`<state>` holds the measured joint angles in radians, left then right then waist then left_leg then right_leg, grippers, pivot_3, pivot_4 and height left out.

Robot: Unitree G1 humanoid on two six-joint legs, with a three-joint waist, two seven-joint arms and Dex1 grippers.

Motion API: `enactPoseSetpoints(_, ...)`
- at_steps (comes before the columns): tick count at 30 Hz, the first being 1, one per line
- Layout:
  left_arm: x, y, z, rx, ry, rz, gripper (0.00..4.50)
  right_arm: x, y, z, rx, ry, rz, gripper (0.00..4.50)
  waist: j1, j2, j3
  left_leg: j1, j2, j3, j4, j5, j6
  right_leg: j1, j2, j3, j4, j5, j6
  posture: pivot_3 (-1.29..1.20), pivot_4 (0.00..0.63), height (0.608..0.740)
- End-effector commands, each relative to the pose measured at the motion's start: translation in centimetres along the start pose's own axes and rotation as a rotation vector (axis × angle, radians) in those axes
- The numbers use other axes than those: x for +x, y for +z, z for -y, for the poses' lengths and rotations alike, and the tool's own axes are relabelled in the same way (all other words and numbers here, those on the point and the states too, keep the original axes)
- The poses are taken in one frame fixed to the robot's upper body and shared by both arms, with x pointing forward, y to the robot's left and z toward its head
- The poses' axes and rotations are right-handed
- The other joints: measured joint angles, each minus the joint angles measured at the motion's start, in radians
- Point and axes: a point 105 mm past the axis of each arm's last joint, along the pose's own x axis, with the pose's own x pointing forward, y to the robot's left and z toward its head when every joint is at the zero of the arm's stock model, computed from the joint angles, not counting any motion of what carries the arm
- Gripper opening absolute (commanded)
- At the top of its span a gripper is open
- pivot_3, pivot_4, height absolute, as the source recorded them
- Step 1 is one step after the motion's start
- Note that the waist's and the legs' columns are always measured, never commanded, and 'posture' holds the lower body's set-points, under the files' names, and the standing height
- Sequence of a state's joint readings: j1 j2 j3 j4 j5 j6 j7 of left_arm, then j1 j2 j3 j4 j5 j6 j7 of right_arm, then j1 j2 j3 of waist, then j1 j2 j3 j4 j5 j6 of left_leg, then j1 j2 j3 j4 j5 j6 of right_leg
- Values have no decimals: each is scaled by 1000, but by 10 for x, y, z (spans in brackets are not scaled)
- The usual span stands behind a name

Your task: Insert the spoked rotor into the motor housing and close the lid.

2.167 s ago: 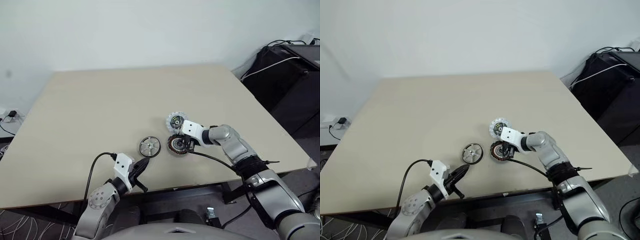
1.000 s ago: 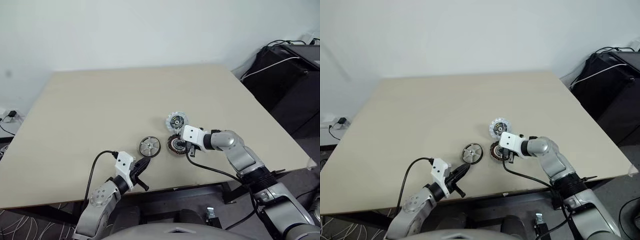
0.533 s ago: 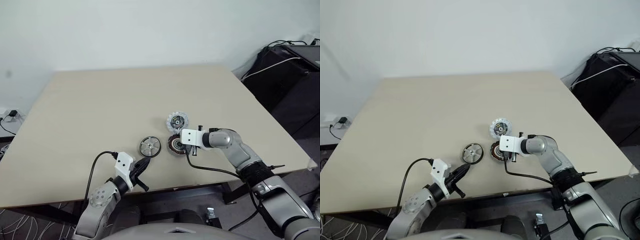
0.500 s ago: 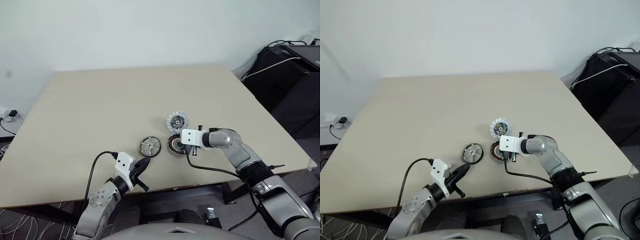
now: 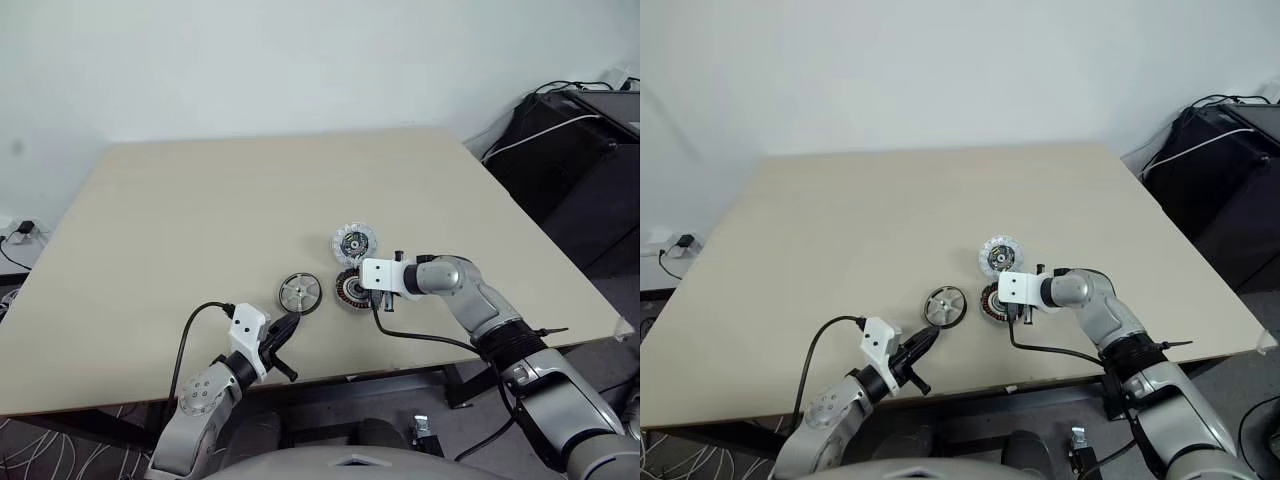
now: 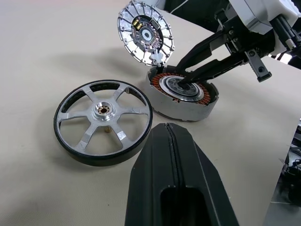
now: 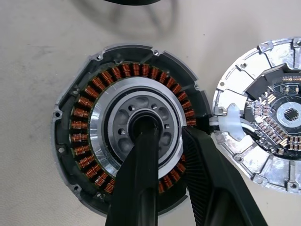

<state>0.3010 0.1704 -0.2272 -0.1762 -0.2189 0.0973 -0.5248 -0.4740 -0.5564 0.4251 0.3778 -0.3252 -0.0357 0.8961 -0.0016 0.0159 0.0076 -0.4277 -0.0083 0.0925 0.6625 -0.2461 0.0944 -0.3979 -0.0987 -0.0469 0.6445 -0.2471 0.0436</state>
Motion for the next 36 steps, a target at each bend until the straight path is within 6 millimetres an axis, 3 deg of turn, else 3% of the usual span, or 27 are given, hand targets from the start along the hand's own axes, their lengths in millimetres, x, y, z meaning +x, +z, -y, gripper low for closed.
enactPoseSetpoints(1,2,9,2,7,-10,44,0,-6,11,9,-36,-25,30,907,0,0,0,0,0,0,0,0,0,0,0,0,0,0,0,0,0,740)
enactPoseSetpoints(36,2,10,2,5,-4,46,0,6,13,7,-45,-44,42,907,-9,0,0,1,0,0,0,0,0,1,0,0,1,0,0,0,0,740)
